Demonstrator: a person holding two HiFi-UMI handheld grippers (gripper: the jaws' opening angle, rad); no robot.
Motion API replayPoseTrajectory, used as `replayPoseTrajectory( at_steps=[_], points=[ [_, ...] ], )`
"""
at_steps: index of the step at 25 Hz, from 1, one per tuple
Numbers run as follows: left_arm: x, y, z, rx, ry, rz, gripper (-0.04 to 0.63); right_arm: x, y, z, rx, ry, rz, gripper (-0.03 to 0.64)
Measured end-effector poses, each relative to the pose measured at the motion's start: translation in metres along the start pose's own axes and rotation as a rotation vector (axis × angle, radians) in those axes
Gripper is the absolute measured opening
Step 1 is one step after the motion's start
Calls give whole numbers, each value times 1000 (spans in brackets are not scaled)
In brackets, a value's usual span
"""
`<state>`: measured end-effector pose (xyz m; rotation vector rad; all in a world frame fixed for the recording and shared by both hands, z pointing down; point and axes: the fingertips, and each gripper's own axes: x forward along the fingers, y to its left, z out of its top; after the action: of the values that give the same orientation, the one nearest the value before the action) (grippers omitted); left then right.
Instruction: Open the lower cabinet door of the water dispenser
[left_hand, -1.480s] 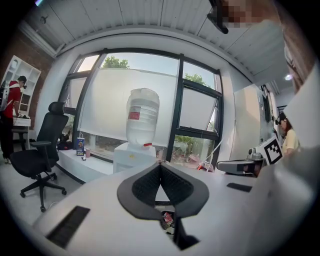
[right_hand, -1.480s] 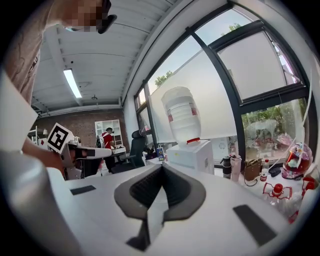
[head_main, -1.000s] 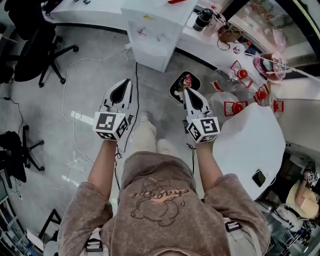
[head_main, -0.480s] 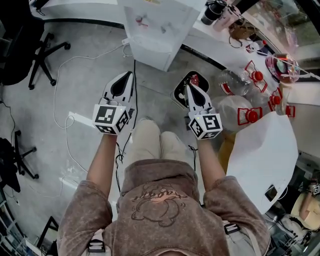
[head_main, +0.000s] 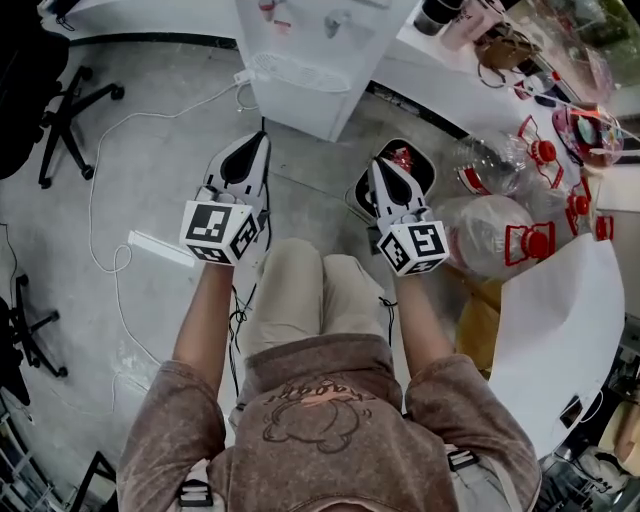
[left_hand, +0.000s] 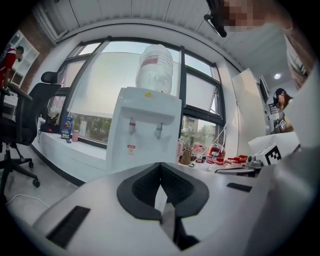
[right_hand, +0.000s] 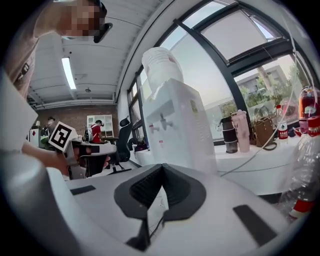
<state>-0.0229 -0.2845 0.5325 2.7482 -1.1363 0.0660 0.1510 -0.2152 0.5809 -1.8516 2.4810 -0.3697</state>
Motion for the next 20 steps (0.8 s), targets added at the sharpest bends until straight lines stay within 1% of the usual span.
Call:
replayPoseTrajectory(
  at_steps=[10,15,20],
  points=[
    [21,3,-68,1,-47,-47,12,10,-20,-62,-13,-58,-1,6],
    [24,3,-81,5,-57,-45,12,13,-21,-74,-33,-91,16,6],
    [20,-7,-91,22,-55,-38,12,9,-19,-82,-44,-87,26,6]
  ],
)
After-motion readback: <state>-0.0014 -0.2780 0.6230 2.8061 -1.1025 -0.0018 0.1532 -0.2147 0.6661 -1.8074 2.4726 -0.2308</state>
